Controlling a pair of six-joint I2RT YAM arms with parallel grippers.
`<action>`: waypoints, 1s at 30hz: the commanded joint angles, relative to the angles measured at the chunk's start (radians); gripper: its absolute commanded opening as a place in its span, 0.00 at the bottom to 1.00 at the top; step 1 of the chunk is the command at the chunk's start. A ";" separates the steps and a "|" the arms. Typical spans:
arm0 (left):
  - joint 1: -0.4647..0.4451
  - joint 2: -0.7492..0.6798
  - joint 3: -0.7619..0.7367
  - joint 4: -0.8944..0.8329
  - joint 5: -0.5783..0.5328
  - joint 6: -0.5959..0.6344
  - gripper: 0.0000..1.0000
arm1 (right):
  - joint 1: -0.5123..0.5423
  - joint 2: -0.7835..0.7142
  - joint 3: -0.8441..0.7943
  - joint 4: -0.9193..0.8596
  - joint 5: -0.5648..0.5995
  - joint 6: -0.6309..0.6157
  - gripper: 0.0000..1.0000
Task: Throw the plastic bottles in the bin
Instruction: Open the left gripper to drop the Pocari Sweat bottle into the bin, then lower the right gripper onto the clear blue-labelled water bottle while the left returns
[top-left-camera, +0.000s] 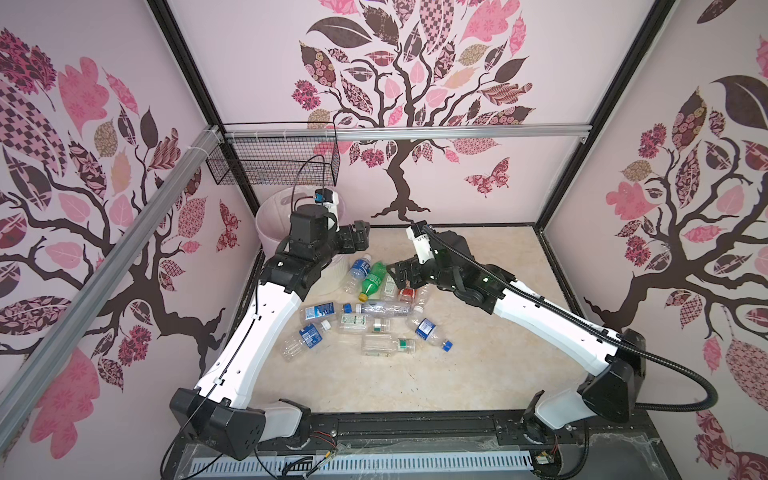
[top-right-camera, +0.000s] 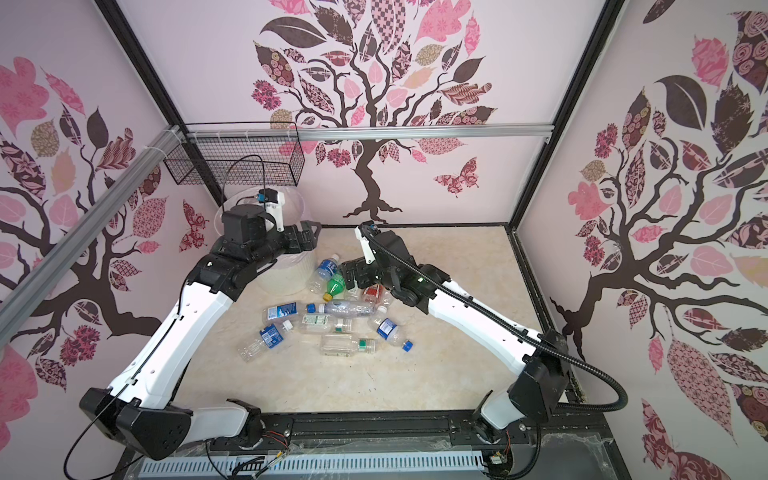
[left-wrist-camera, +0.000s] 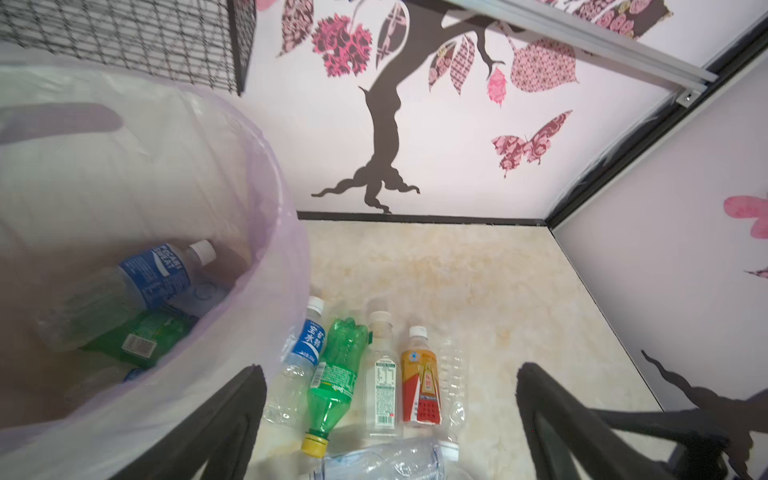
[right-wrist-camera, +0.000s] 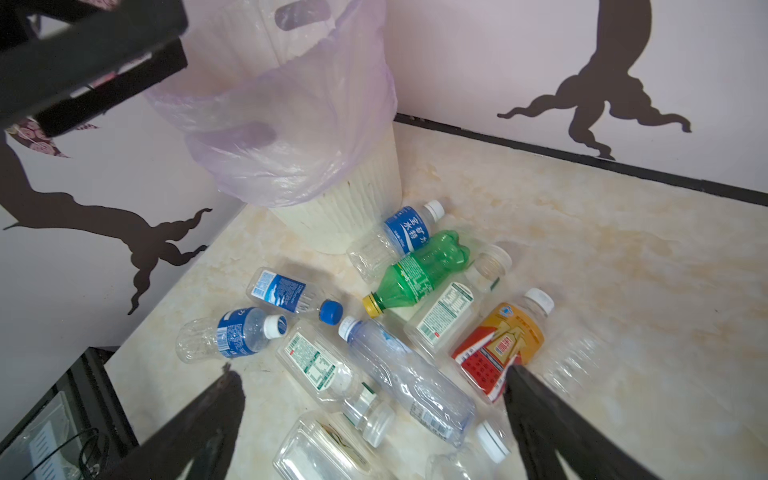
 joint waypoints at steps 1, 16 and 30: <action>-0.050 -0.016 -0.066 -0.001 0.003 -0.003 0.97 | -0.026 -0.072 -0.062 -0.015 0.016 0.026 0.99; -0.184 -0.015 -0.284 0.021 0.037 -0.015 0.97 | -0.047 -0.173 -0.465 0.037 0.054 0.071 0.99; -0.202 0.005 -0.418 0.101 0.072 -0.025 0.97 | -0.046 -0.064 -0.575 0.064 -0.038 0.114 0.85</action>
